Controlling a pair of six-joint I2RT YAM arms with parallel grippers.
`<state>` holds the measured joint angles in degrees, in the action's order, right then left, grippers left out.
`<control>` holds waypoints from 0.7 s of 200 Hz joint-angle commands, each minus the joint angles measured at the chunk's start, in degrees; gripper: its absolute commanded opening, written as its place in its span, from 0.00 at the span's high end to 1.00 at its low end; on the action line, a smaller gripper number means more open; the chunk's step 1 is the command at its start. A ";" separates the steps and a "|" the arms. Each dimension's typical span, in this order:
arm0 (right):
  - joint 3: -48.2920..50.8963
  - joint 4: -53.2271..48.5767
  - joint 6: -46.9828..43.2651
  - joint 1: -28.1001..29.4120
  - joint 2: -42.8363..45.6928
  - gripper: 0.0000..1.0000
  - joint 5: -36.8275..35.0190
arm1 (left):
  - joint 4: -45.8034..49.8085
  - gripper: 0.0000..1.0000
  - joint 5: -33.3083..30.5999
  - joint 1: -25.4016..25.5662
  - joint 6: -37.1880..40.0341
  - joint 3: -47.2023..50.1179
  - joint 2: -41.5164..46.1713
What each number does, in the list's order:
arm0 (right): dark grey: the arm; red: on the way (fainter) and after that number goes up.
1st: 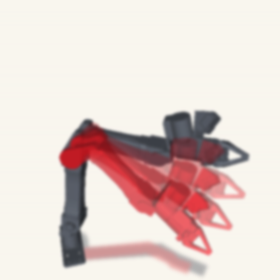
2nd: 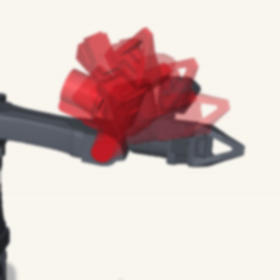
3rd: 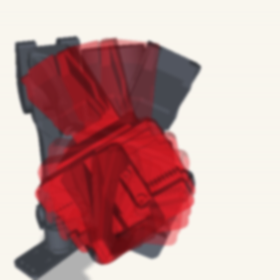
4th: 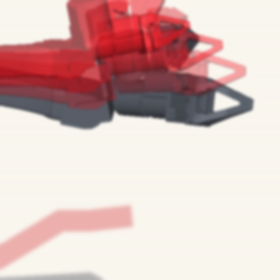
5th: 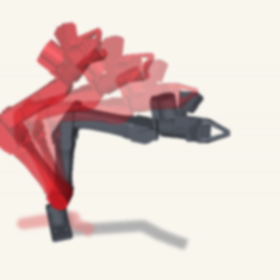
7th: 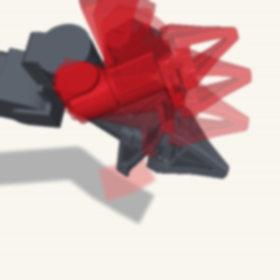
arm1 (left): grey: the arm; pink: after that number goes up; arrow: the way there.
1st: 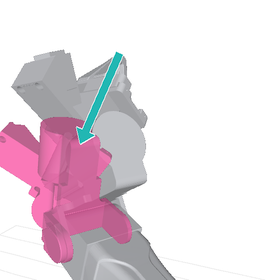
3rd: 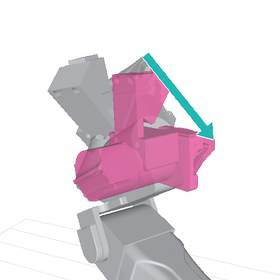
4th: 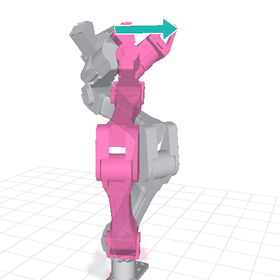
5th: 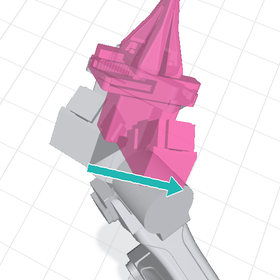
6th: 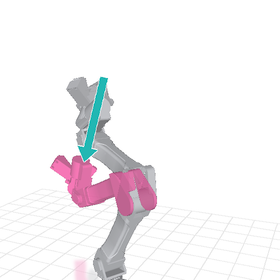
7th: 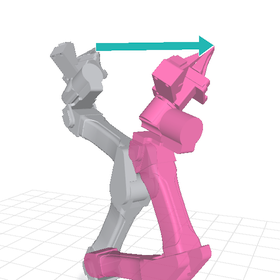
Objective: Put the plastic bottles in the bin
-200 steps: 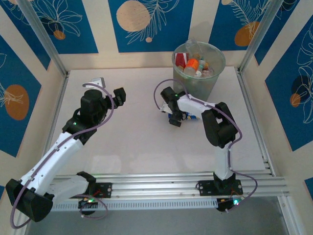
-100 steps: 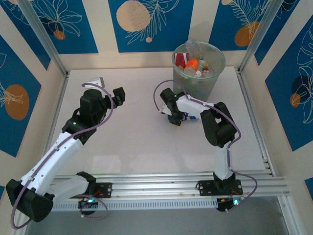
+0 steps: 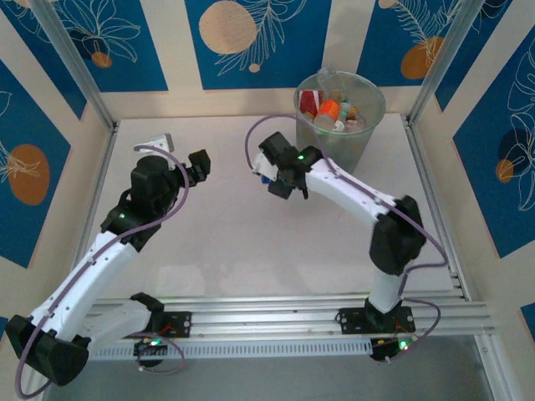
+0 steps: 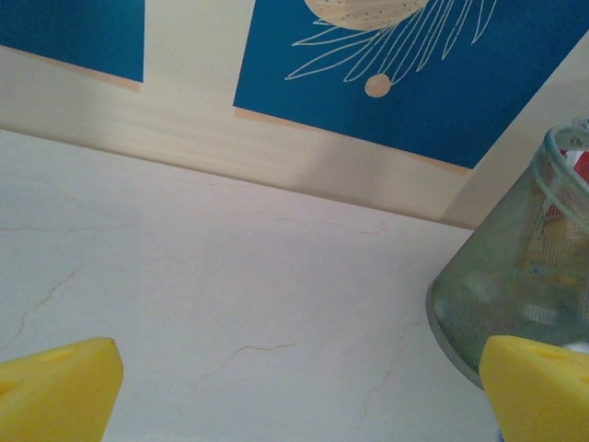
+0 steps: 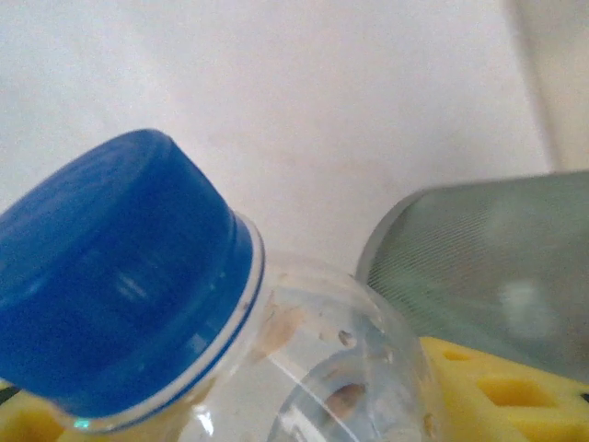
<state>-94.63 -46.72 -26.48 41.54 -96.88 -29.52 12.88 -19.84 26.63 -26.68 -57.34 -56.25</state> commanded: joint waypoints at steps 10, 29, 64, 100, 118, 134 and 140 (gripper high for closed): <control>-4.71 -1.93 5.36 1.56 7.41 0.61 6.09 | 0.04 0.00 -1.21 -0.88 0.05 0.21 1.23; -6.59 -0.94 6.97 2.39 11.38 0.61 8.94 | -0.18 0.00 -0.96 -0.96 -0.04 0.21 1.14; -8.65 5.09 9.54 2.49 17.21 0.61 8.92 | -0.53 0.00 -0.53 -0.97 -0.09 -0.14 0.60; -10.03 16.67 10.67 -0.42 18.15 0.61 -0.44 | -1.18 0.01 0.29 -0.97 -0.39 -0.15 0.16; -9.75 23.56 10.86 -3.75 16.91 0.61 -3.67 | -1.43 0.01 1.24 -0.97 -0.74 -0.23 -0.18; -9.99 28.42 12.56 -7.42 15.05 0.61 -4.78 | -1.23 0.01 1.77 -0.97 -0.83 -0.23 -0.31; -10.48 29.67 13.22 -8.90 14.06 0.62 -5.37 | -1.20 0.00 1.82 -0.97 -0.88 -0.23 -0.18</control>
<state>-103.18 -28.23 -16.62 36.91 -79.88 -29.47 12.82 -19.35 26.57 -26.72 -57.30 -56.31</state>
